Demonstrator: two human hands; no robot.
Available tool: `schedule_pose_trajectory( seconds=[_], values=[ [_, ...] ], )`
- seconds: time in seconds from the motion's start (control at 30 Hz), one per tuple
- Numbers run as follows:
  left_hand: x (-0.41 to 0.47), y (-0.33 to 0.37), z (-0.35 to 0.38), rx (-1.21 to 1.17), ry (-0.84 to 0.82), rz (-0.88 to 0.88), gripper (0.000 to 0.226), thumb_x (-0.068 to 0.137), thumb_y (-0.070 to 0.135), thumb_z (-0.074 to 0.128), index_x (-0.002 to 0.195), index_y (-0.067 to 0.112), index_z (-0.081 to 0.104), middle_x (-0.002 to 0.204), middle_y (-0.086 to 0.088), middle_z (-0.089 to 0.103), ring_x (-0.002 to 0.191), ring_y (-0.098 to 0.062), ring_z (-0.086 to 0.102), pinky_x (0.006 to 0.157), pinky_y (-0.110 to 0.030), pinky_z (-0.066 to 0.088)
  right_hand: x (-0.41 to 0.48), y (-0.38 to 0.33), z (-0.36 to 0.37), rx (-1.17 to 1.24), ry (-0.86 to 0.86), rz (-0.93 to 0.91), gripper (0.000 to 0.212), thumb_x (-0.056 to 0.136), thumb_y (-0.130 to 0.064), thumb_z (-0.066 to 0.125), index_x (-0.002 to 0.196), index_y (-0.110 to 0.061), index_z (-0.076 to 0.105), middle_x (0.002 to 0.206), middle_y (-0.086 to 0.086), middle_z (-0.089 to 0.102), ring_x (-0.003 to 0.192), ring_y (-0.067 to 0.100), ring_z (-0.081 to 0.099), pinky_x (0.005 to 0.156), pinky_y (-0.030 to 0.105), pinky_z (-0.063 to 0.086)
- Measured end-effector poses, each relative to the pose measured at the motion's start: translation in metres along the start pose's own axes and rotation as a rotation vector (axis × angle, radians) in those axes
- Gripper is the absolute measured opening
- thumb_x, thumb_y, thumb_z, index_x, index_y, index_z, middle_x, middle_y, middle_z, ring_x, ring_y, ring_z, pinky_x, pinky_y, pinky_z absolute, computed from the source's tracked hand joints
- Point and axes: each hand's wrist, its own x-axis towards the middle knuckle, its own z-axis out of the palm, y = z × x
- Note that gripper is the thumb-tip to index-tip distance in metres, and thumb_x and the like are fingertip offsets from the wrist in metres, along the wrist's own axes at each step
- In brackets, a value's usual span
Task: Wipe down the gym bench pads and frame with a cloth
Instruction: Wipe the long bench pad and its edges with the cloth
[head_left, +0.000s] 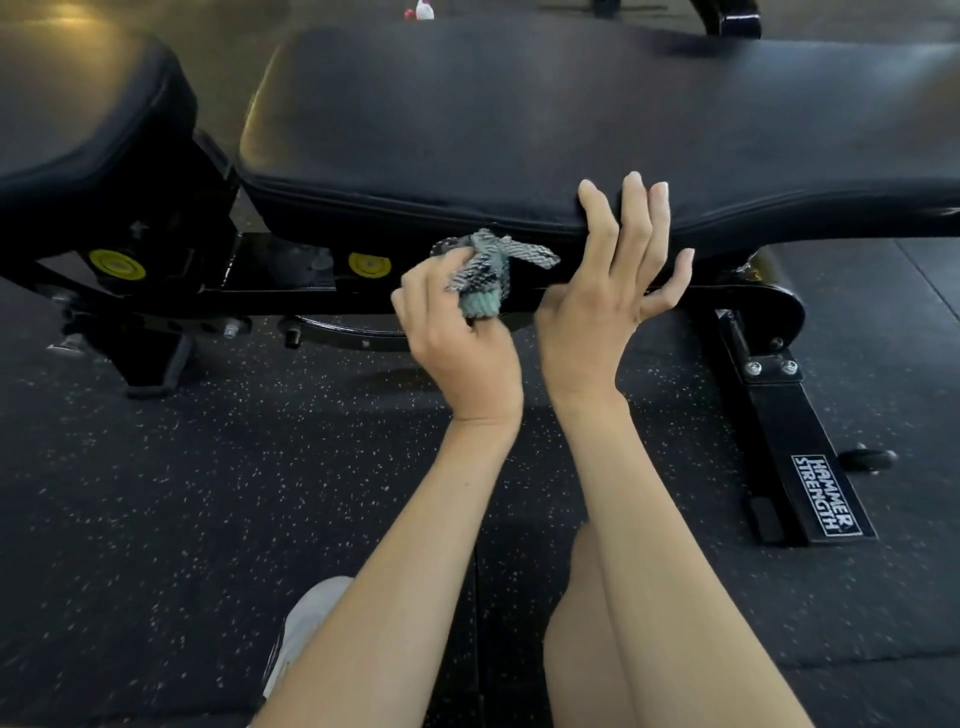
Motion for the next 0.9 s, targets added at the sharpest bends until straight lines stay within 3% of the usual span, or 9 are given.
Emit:
schedule_pose_trajectory(
  seconds=[0.13, 0.2, 0.3, 0.43, 0.53, 0.6, 0.63, 0.7, 0.9],
  values=[
    [-0.018, 0.011, 0.002, -0.018, -0.216, 0.178, 0.029, 0.078, -0.012, 0.053, 0.099, -0.001, 0.070, 0.095, -0.013, 0.063, 0.089, -0.020, 0.050, 0.081, -0.022, 0.044, 0.001, 0.004, 0.001, 0.051, 0.028, -0.019, 0.047, 0.091, -0.016, 0.055, 0.132, -0.031, 0.036, 0.143, 0.001, 0.049, 0.138, 0.016, 0.032, 0.113, 0.040, 0.003],
    [-0.016, 0.011, -0.001, -0.032, -0.248, 0.211, 0.028, 0.080, -0.009, 0.053, 0.101, -0.001, 0.070, 0.094, -0.014, 0.062, 0.088, -0.022, 0.052, 0.080, -0.025, 0.047, 0.002, 0.012, 0.000, 0.062, 0.033, -0.064, 0.048, 0.091, -0.017, 0.060, 0.132, -0.030, 0.039, 0.141, 0.000, 0.051, 0.137, 0.014, 0.033, 0.113, 0.038, 0.000],
    [0.005, 0.003, -0.007, -0.020, -0.128, 0.145, 0.023, 0.078, -0.009, 0.059, 0.097, -0.002, 0.070, 0.091, -0.014, 0.061, 0.084, -0.024, 0.058, 0.077, -0.021, 0.048, 0.004, 0.018, -0.003, 0.050, -0.002, -0.108, 0.073, 0.069, -0.003, 0.071, 0.131, -0.028, 0.043, 0.139, -0.001, 0.053, 0.135, 0.014, 0.035, 0.113, 0.040, 0.000],
    [0.029, -0.001, -0.017, -0.029, 0.049, -0.026, 0.021, 0.075, -0.012, 0.058, 0.092, -0.004, 0.066, 0.089, -0.011, 0.058, 0.083, -0.005, 0.051, 0.080, -0.003, 0.038, 0.005, 0.017, -0.007, 0.008, -0.049, -0.122, 0.091, 0.050, 0.005, 0.066, 0.130, -0.029, 0.040, 0.138, -0.001, 0.053, 0.135, 0.014, 0.034, 0.113, 0.040, 0.000],
    [0.049, -0.017, -0.024, -0.077, 0.233, -0.249, 0.021, 0.075, -0.009, 0.055, 0.093, -0.002, 0.061, 0.095, -0.006, 0.057, 0.087, -0.011, 0.055, 0.081, -0.008, 0.042, 0.004, 0.017, -0.006, 0.010, -0.038, -0.130, 0.091, 0.050, 0.007, 0.067, 0.130, -0.029, 0.040, 0.137, -0.001, 0.053, 0.134, 0.014, 0.033, 0.113, 0.038, -0.002],
    [0.071, -0.029, -0.033, -0.105, 0.341, -0.386, 0.026, 0.075, -0.007, 0.052, 0.099, 0.003, 0.056, 0.112, -0.011, 0.059, 0.103, -0.023, 0.059, 0.092, -0.025, 0.048, 0.003, 0.015, -0.005, 0.005, -0.031, -0.129, 0.090, 0.051, 0.007, 0.067, 0.129, -0.029, 0.040, 0.137, -0.001, 0.053, 0.135, 0.013, 0.033, 0.113, 0.037, -0.002],
    [0.081, -0.033, -0.039, -0.092, 0.360, -0.386, 0.029, 0.076, -0.007, 0.051, 0.102, 0.006, 0.054, 0.117, -0.012, 0.058, 0.109, -0.024, 0.057, 0.095, -0.030, 0.047, 0.003, 0.014, -0.004, -0.003, -0.025, -0.124, 0.090, 0.051, 0.007, 0.067, 0.129, -0.029, 0.040, 0.137, -0.001, 0.053, 0.135, 0.013, 0.032, 0.113, 0.037, -0.001],
    [0.095, -0.037, -0.044, -0.042, 0.341, -0.315, 0.035, 0.076, -0.008, 0.048, 0.108, 0.006, 0.053, 0.114, -0.006, 0.058, 0.108, -0.019, 0.057, 0.094, -0.026, 0.046, 0.002, 0.013, -0.002, 0.000, -0.011, -0.106, 0.089, 0.052, 0.008, 0.067, 0.129, -0.029, 0.041, 0.137, -0.001, 0.052, 0.136, 0.013, 0.031, 0.113, 0.036, -0.001],
    [0.060, -0.015, -0.024, 0.063, 0.200, -0.140, 0.023, 0.071, -0.011, 0.050, 0.090, -0.001, 0.060, 0.092, -0.009, 0.061, 0.086, -0.021, 0.057, 0.072, -0.017, 0.038, 0.002, 0.010, -0.002, 0.069, 0.002, -0.056, 0.085, 0.055, 0.010, 0.062, 0.129, -0.027, 0.042, 0.139, 0.001, 0.050, 0.137, 0.014, 0.029, 0.113, 0.034, -0.002]
  ],
)
